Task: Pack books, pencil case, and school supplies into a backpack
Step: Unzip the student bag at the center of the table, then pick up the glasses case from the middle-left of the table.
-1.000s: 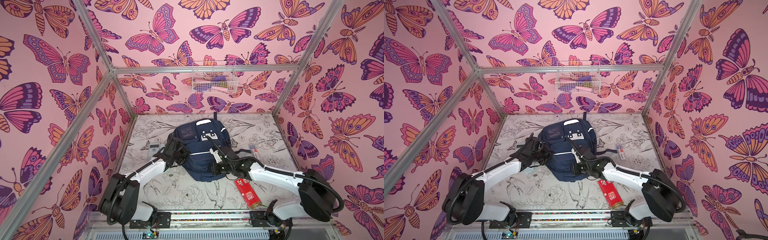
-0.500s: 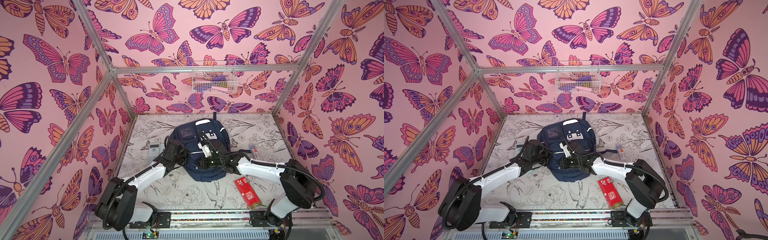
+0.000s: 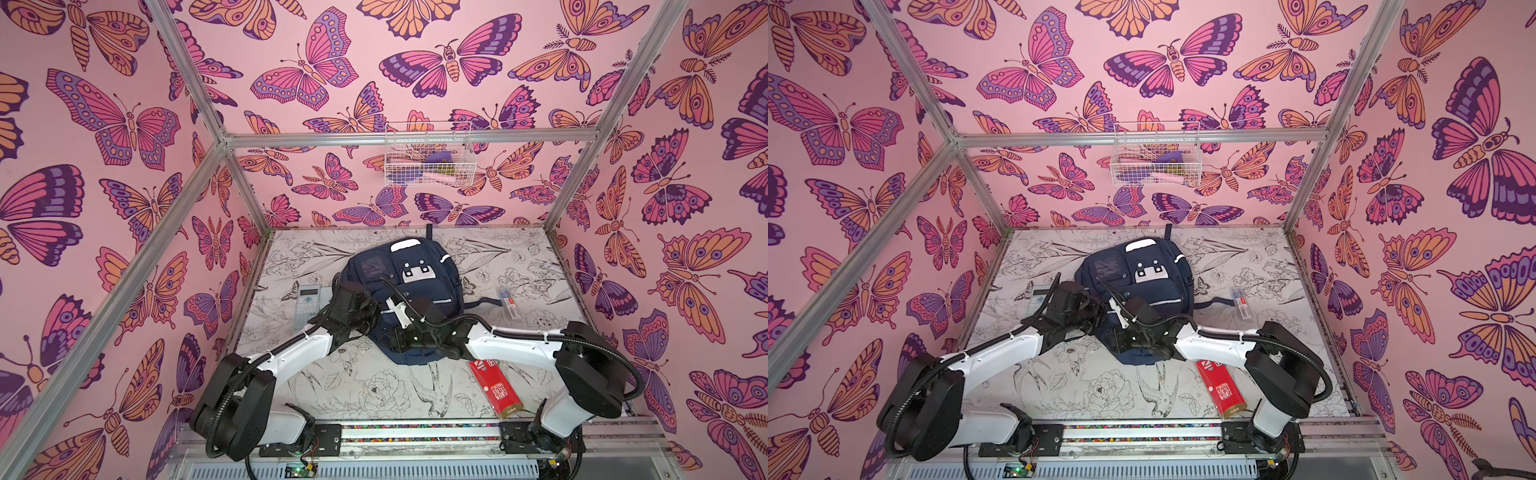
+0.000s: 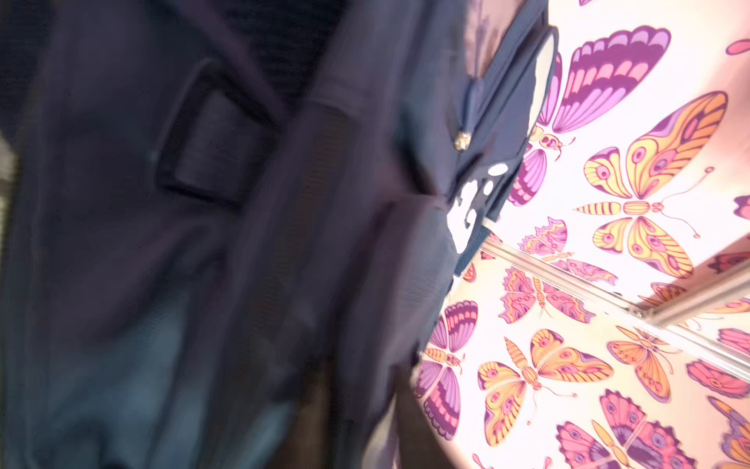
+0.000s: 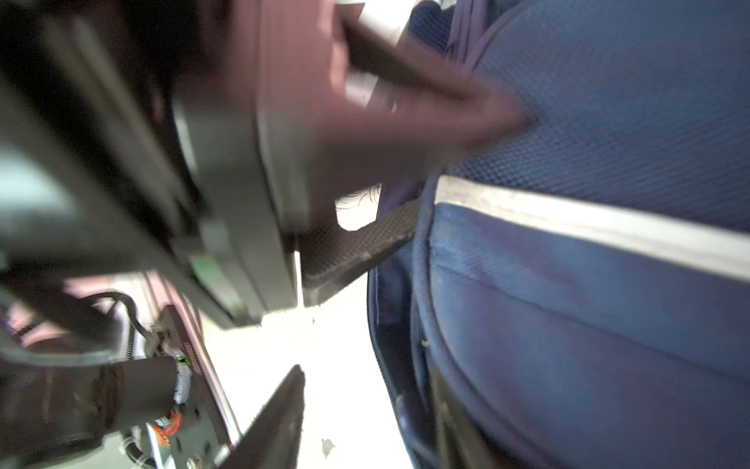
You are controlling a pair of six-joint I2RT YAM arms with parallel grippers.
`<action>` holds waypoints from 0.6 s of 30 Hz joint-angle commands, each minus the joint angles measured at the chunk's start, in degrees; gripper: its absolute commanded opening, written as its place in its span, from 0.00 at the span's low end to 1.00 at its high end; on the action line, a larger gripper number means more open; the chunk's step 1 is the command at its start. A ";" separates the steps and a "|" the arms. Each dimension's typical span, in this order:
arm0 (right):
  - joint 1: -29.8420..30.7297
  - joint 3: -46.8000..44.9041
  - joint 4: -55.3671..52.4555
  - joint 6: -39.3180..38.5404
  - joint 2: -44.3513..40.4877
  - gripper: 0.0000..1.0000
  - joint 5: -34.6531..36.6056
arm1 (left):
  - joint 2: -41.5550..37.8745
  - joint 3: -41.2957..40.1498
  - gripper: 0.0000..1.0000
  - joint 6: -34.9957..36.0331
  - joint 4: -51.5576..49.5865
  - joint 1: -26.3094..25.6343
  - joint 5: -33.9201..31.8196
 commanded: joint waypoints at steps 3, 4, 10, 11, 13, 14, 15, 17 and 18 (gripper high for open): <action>0.14 3.16 -16.94 -2.75 -10.30 0.75 9.77 | -2.51 8.20 0.80 22.20 -17.79 0.71 -0.63; 0.14 3.88 -20.13 -2.94 -11.65 0.79 11.73 | -3.75 9.50 0.83 25.83 -22.69 1.05 -3.20; 0.09 6.53 -32.25 -0.09 -16.74 0.99 28.75 | -9.72 8.87 1.00 40.00 -38.27 6.81 -16.03; -0.08 6.76 -32.93 0.49 -17.28 0.99 30.68 | -8.67 8.29 1.00 41.42 -39.53 8.69 -15.63; -0.62 6.88 -32.61 0.56 -17.95 0.99 31.48 | -6.30 7.68 1.00 44.09 -41.21 11.03 -15.23; -1.02 7.34 -32.63 0.67 -18.01 0.99 30.68 | -5.72 7.20 1.00 45.23 -41.17 11.51 -15.71; -1.46 7.79 -32.50 0.82 -17.99 0.99 29.70 | -3.14 6.78 1.00 45.88 -41.17 11.62 -16.62; -1.97 8.80 -32.63 1.42 -17.40 0.99 28.52 | -0.74 6.13 1.00 46.56 -41.03 11.88 -17.54; -1.98 9.14 -32.46 1.52 -17.03 0.99 28.25 | 0.55 6.27 1.00 47.13 -41.15 12.08 -17.26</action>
